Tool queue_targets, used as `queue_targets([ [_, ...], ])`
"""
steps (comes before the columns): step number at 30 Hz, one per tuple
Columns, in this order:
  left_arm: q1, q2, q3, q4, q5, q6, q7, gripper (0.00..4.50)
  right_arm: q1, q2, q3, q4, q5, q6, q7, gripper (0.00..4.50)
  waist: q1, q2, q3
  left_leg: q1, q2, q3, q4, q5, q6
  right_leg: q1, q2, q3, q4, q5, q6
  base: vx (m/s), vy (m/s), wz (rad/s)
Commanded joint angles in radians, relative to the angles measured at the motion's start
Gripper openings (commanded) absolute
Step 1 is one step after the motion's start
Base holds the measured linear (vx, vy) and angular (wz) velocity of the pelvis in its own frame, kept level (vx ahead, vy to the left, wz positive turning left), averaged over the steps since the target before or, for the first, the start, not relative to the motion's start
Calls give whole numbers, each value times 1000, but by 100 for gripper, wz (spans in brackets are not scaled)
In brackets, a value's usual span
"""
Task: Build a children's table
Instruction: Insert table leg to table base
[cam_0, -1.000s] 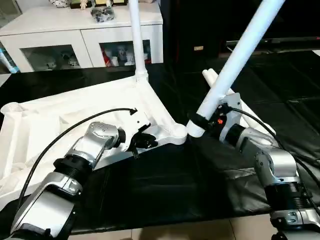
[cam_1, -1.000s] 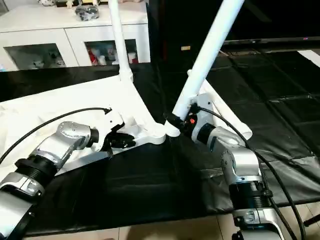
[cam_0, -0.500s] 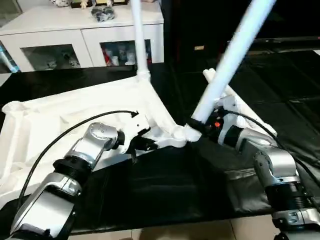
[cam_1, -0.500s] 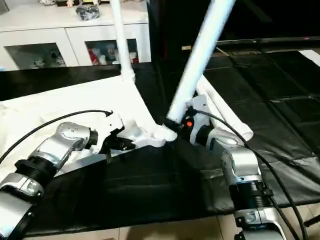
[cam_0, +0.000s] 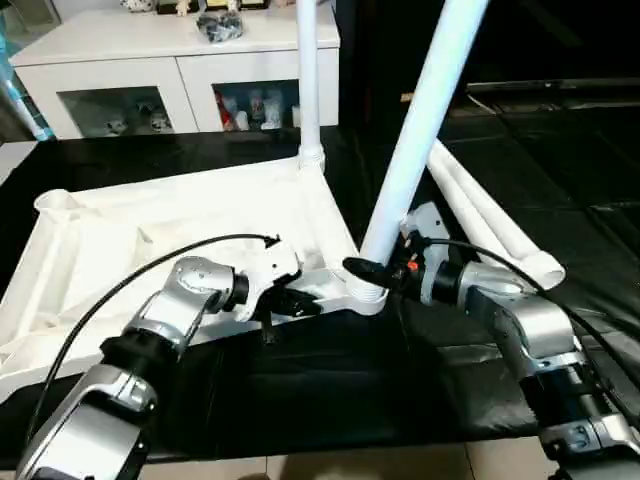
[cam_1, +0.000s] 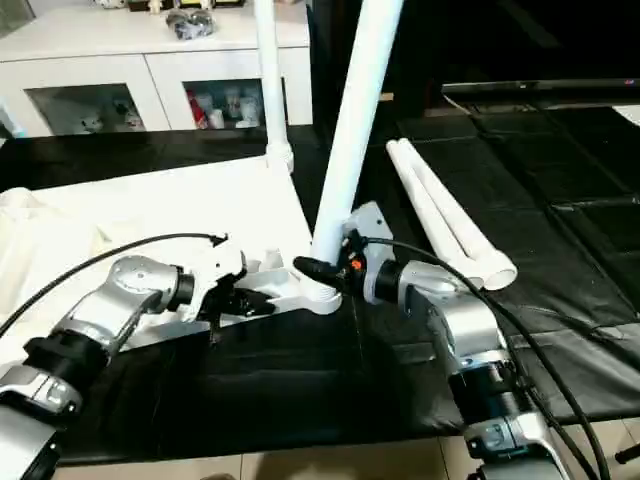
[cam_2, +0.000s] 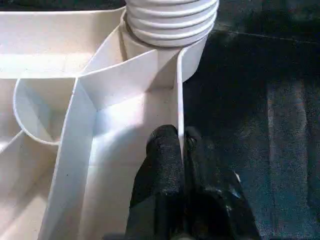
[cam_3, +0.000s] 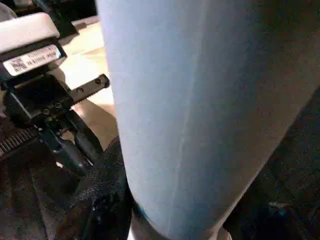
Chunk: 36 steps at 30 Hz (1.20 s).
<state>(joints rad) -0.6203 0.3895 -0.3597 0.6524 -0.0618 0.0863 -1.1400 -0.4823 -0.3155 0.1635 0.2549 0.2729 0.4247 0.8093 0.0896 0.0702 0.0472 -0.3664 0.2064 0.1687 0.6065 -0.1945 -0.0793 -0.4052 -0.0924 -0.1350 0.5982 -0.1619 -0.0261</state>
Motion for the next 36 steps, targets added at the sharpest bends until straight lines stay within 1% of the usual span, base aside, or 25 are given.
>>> queue_targets([
  [1,11,-5,20,-25,-13,-14,-9,0,-9,-8,10,20,-17,1,-5,193,-1,-18,-75,3,19,-3,-64,-124,51,64,-61,59,-74,-299,-123,0,0,0],
  [5,14,-5,21,-32,-11,-14,-11,0,-10,-5,8,36,-23,-9,3,193,-1,-17,-76,3,20,-3,-64,-122,53,63,-61,60,-73,-294,-125,0,0,0],
  [13,16,-11,29,-45,-12,-5,-8,0,-12,-8,27,70,-38,-6,27,193,-2,-19,-75,3,19,-2,-64,-123,57,63,-61,60,-75,-303,-124,0,0,0],
  [17,16,-11,29,-50,-12,-3,-9,0,-13,-2,23,80,-23,-10,47,193,-2,-19,-75,3,19,-2,-64,-123,60,63,-60,60,-74,-300,-126,0,0,0],
  [19,19,-13,30,-61,-8,-1,-9,0,-18,17,2,101,5,-16,65,193,-1,-19,-76,2,20,-2,-63,-126,62,64,-62,60,-74,-302,-129,0,0,0],
  [20,19,-13,31,-61,-8,-1,-9,0,-18,17,1,102,5,-16,65,193,-1,-18,-76,3,20,-2,-64,-124,63,63,-62,60,-75,-303,-129,0,0,0],
  [21,21,-15,31,-67,-6,2,-8,0,-20,28,-19,114,22,-16,61,193,-2,-19,-76,3,20,-2,-64,-124,64,62,-61,60,-74,-299,-132,0,0,0],
  [22,22,-16,32,-70,-5,4,-9,0,-23,35,-35,125,33,-15,57,193,-1,-16,-76,3,20,-2,-64,-124,63,63,-61,59,-74,-297,-133,0,0,0],
  [24,22,-17,35,-73,-4,7,-9,0,-25,45,-64,146,51,-15,45,193,-2,-17,-76,3,20,-2,-64,-131,63,63,-61,59,-75,-300,-135,0,0,0],
  [25,22,-18,37,-73,-4,10,-7,0,-21,53,-92,158,68,-13,32,193,-2,-16,-76,3,20,-2,-64,-132,61,63,-61,59,-76,-304,-134,0,0,0],
  [26,21,-19,39,-72,-5,12,-5,0,-15,54,-102,160,73,-13,27,193,-2,-10,-75,3,20,-3,-65,-138,59,62,-61,58,-77,-307,-135,0,0,0],
  [27,21,-19,40,-72,-5,13,-3,0,-12,55,-106,160,75,-13,25,193,-2,-12,-76,5,21,-3,-65,-140,56,62,-60,58,-77,-304,-134,0,0,0],
  [28,20,-21,44,-72,-7,18,0,0,-4,56,-110,161,74,-20,23,193,-1,-7,-76,4,20,-4,-65,-140,55,63,-61,58,-75,-300,-136,0,0,0],
  [29,20,-23,48,-73,-9,24,1,0,3,56,-113,162,72,-26,21,193,-1,-8,-76,5,21,-4,-65,-141,54,62,-60,58,-75,-291,-137,0,0,0],
  [30,19,-25,51,-73,-12,28,4,0,16,58,-117,159,72,-32,17,193,0,-2,-77,4,21,-5,-65,-142,53,63,-61,58,-75,-287,-140,0,0,0],
  [31,18,-28,55,-72,-14,33,7,0,28,63,-124,159,72,-41,10,193,-1,-7,-77,3,20,-4,-65,-143,53,63,-60,58,-75,-281,-141,0,0,0],
  [32,16,-30,60,-71,-15,37,11,0,43,69,-133,160,73,-50,1,193,0,3,-77,3,19,-4,-64,-146,53,63,-61,57,-76,-278,-142,0,0,0],
  [33,14,-33,65,-70,-17,41,16,0,63,80,-146,160,78,-62,-12,193,0,-3,-78,2,18,-4,-64,-150,53,65,-61,57,-77,-283,-140,0,0,0],
  [34,10,-36,69,-65,-18,45,18,0,83,90,-159,156,85,-69,-27,193,2,15,-78,4,18,-6,-65,-154,51,64,-62,56,-76,-286,-141,0,0,0],
  [35,8,-37,71,-63,-19,46,19,0,93,95,-164,153,87,-71,-33,193,0,5,-77,6,19,-5,-66,-166,53,61,-60,56,-81,-290,-140,0,0,0],
  [36,7,-39,72,-60,-19,47,19,0,115,99,-163,139,84,-88,-38,193,0,5,-77,6,18,-6,-66,-169,52,63,-59,55,-80,-292,-141,0,0,0],
])
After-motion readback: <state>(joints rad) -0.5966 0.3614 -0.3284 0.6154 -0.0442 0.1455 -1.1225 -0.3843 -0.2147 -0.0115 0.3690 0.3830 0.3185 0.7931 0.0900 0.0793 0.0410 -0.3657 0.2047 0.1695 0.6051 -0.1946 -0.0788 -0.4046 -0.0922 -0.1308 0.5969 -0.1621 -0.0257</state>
